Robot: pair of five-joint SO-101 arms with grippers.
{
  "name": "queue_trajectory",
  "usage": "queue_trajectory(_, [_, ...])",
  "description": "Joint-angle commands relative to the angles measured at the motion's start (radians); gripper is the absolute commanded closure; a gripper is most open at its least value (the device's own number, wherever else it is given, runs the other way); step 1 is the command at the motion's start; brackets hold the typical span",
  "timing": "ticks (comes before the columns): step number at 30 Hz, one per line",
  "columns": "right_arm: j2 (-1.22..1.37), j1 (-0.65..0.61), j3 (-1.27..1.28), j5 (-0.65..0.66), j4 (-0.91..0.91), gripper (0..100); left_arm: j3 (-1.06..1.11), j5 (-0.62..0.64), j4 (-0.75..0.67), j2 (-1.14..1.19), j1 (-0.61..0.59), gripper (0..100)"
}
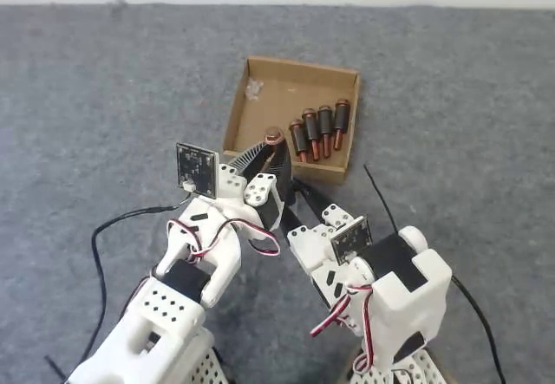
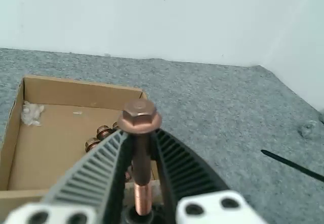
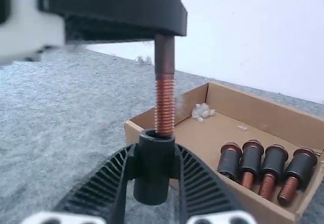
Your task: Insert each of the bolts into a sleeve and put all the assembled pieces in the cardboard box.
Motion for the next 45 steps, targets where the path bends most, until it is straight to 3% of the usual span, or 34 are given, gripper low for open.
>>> queue_trajectory(1, [-0.001, 0.022, 0.020, 0.026, -0.025, 99.3, -0.061, 0.014, 0.038, -0.043, 0.003, 99])
queue_trajectory(9, [-0.001, 0.031, 0.020, 0.026, -0.025, 99.3, -0.061, 0.012, 0.066, -0.043, 0.003, 99])
queue_trajectory(14, [-0.001, 0.033, 0.020, 0.026, -0.025, 99.3, -0.067, 0.009, 0.184, -0.043, 0.028, 99])
queue_trajectory(20, [-0.001, 0.033, 0.020, 0.026, -0.025, 99.3, -0.067, -0.078, 0.265, -0.043, 0.043, 99])
queue_trajectory(45, [-0.002, 0.042, 0.021, 0.026, -0.025, 99.3, 0.001, -0.132, 0.331, -0.034, 0.106, 99])
